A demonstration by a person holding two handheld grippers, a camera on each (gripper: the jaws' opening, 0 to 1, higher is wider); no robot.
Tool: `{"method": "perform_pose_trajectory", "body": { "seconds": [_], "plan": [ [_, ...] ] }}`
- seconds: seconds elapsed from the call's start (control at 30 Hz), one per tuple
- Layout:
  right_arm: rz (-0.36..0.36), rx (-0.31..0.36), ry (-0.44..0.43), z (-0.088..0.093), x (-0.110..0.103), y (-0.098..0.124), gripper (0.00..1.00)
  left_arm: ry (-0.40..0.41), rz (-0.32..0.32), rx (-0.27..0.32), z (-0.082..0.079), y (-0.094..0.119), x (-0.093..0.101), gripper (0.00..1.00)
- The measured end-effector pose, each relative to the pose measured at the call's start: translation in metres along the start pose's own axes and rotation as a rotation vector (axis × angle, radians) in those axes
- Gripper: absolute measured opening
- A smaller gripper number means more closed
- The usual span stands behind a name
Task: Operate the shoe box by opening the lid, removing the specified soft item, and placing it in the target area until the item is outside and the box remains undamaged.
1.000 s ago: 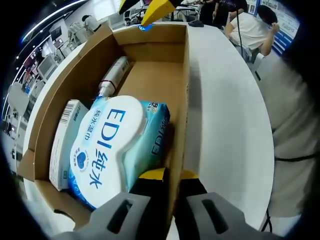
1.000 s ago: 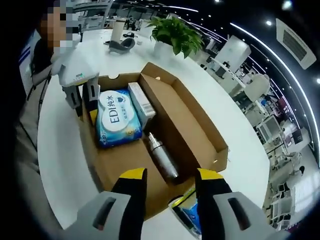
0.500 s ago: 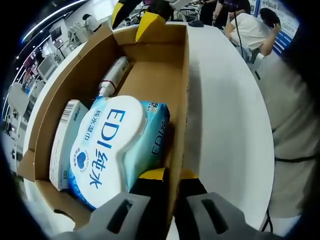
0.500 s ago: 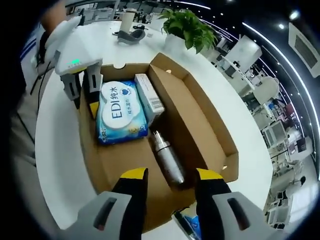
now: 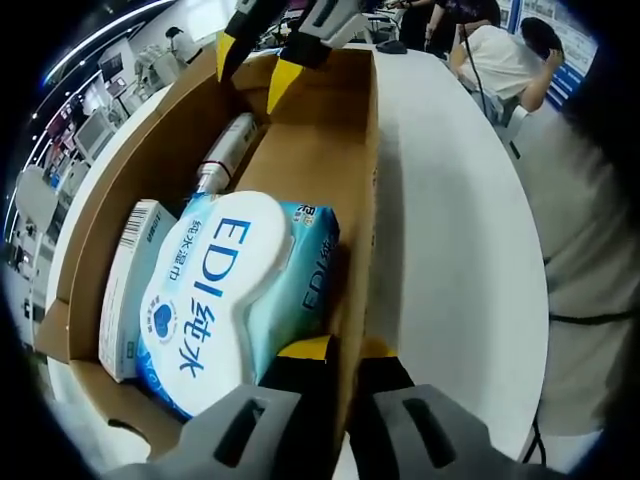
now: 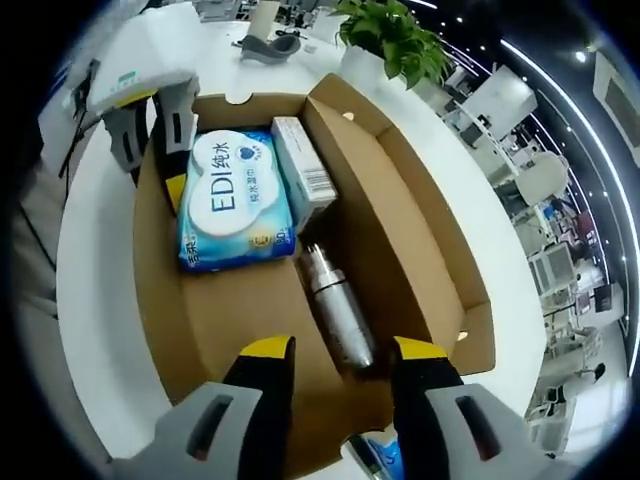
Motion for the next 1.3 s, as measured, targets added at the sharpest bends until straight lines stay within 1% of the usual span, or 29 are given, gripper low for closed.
{"method": "perform_pose_trajectory", "body": {
  "seconds": [0.4, 0.53, 0.6, 0.67, 0.77, 0.87, 1.3],
  "plan": [
    [-0.034, -0.022, 0.012, 0.002, -0.001, -0.011, 0.38, 0.0, 0.002, 0.0, 0.0, 0.0, 0.0, 0.02],
    [-0.042, -0.031, 0.018, 0.003, 0.003, -0.016, 0.38, 0.0, 0.003, 0.001, 0.0, 0.0, 0.0, 0.02],
    [-0.047, -0.05, 0.028, 0.007, 0.005, -0.021, 0.39, 0.0, 0.003, 0.001, 0.0, 0.0, 0.0, 0.02],
    [-0.037, -0.058, 0.039, 0.007, 0.009, -0.024, 0.4, -0.002, 0.002, 0.001, 0.0, 0.0, 0.0, 0.02],
    [-0.057, -0.067, 0.021, 0.006, 0.008, -0.028, 0.37, 0.0, 0.003, 0.001, 0.0, 0.0, 0.0, 0.02],
    [-0.078, -0.08, 0.057, 0.006, 0.006, -0.032, 0.35, -0.002, 0.002, 0.001, 0.0, 0.0, 0.0, 0.02],
    [-0.133, -0.105, 0.079, 0.007, 0.004, -0.044, 0.3, -0.002, -0.001, 0.002, 0.0, 0.0, 0.001, 0.02]
  ]
}}
Point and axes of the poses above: the point that each gripper's makers call its tool centre point, and the gripper's own axes: y roughly backward along the fingers, x roughly to its right, z roughly out of its underside, the point moved 6 cm from there along y, roughly backward along the fingers, and after that the axes turned 11 degrees about x, right-handed, at the moved point
